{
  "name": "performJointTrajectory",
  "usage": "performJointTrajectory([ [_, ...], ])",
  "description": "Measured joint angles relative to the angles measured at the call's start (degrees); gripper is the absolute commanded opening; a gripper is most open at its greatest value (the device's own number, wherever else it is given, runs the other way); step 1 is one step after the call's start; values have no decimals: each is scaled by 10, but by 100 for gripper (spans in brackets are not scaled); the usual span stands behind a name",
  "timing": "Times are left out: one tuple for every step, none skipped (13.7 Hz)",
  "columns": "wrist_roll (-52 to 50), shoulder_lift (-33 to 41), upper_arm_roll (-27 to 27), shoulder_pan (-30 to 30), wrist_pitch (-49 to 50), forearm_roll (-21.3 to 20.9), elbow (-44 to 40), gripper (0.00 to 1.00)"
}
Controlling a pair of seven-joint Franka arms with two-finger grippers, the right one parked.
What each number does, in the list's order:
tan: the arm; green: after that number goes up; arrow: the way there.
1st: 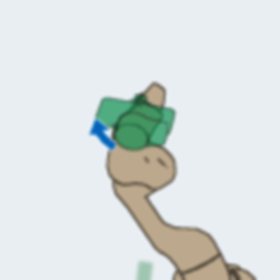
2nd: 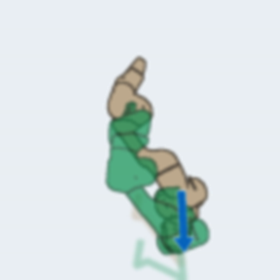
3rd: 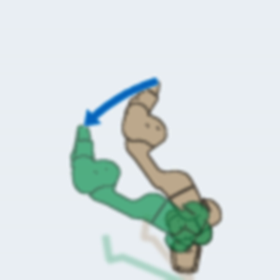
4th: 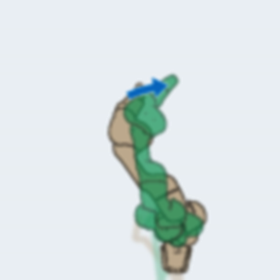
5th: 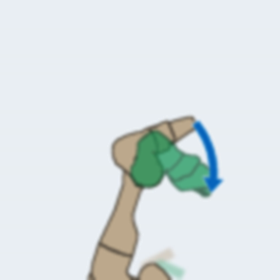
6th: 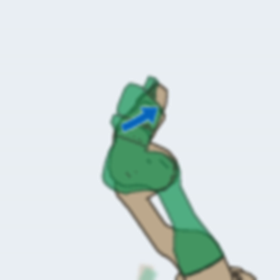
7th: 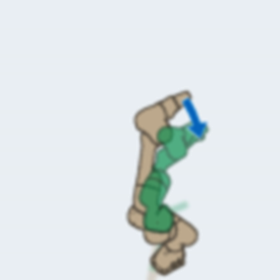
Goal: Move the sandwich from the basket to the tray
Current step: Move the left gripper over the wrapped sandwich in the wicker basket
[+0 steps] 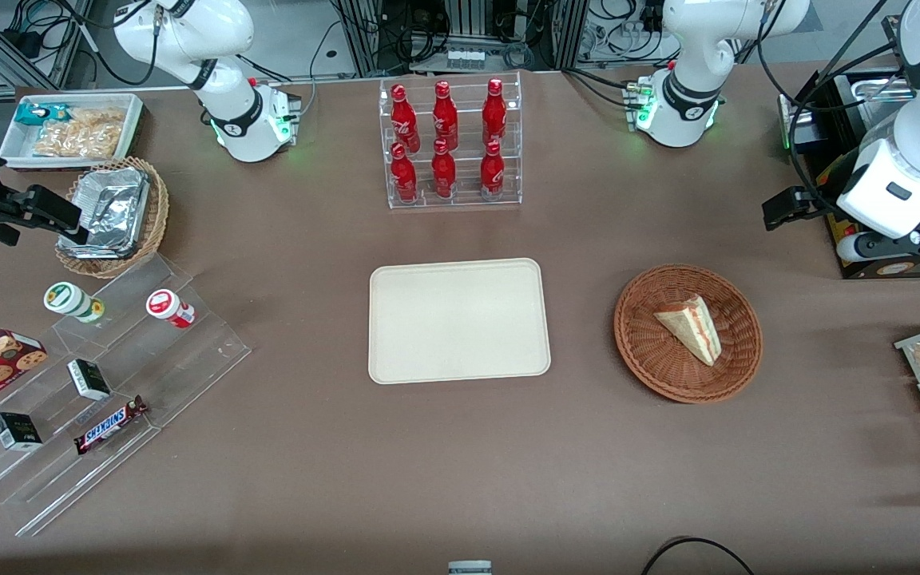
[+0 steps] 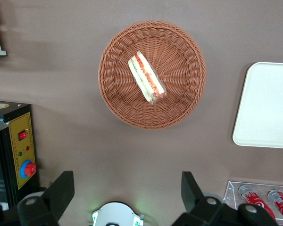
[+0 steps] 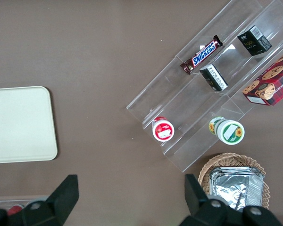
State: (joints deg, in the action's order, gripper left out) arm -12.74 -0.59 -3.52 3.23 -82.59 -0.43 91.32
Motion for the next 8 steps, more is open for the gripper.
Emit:
performJointTrajectory([
  [0,0,0,0,0,2,0,100],
  [0,0,0,0,0,5,0,100],
  [0,0,0,0,0,6,0,100],
  [0,-1,0,0,0,7,1,100],
  [0,-2,0,0,0,7,1,100],
  [0,-6,0,0,-1,7,3,100],
  [0,-10,0,0,-1,7,7,100],
  [0,-16,0,0,-3,7,14,100],
])
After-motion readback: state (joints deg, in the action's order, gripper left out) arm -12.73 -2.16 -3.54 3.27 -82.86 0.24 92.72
